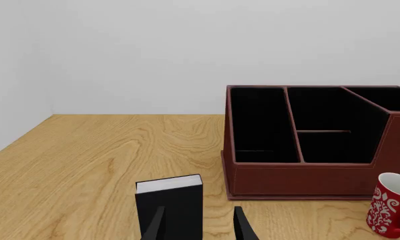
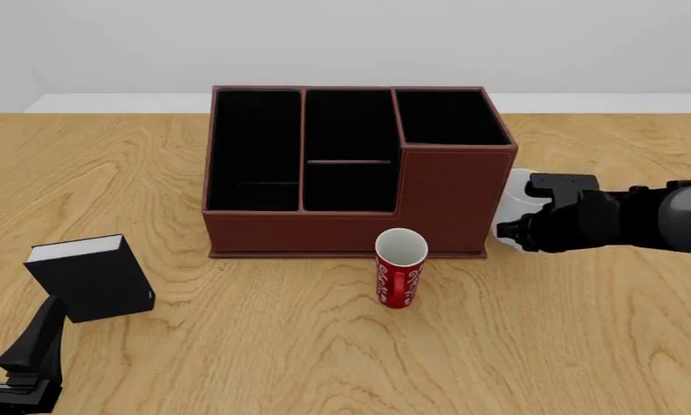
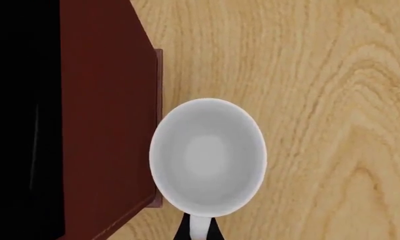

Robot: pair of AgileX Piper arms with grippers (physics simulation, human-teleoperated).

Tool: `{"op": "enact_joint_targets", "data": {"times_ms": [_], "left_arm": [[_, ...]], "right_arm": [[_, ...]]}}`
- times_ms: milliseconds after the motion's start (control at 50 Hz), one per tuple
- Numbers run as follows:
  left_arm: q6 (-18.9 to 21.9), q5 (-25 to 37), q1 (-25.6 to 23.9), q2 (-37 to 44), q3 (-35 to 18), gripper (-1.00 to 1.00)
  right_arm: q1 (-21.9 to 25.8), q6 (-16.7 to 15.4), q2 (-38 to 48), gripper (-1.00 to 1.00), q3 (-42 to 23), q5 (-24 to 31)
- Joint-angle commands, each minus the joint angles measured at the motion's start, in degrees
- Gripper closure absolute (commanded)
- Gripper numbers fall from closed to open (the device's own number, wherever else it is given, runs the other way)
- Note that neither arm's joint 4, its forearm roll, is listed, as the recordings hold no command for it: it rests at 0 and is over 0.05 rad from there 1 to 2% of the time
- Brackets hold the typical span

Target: Pick up the white mug and place it to the right of the caddy.

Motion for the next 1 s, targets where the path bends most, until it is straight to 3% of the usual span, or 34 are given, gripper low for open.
{"op": "enact_joint_targets", "data": {"times_ms": [20, 80, 100, 1000], "left_arm": [[0.0, 0.0, 0.0, 0.0, 0.0, -1.0], [0.0, 0.0, 0.0, 0.0, 0.0, -1.0], [0.0, 0.0, 0.0, 0.0, 0.0, -1.0], [0.0, 0.0, 0.0, 0.0, 0.0, -1.0]], "right_arm": [[-1.11, 2.58, 2.23, 1.0, -1.3, -0.51], [-1.12, 2.66, 2.05, 1.0, -1.28, -0.5], [-1.21, 2.53, 2.01, -1.0, -1.29, -0.46], [-1.99, 1.88, -1.02, -1.0, 1.17, -0.95]]}}
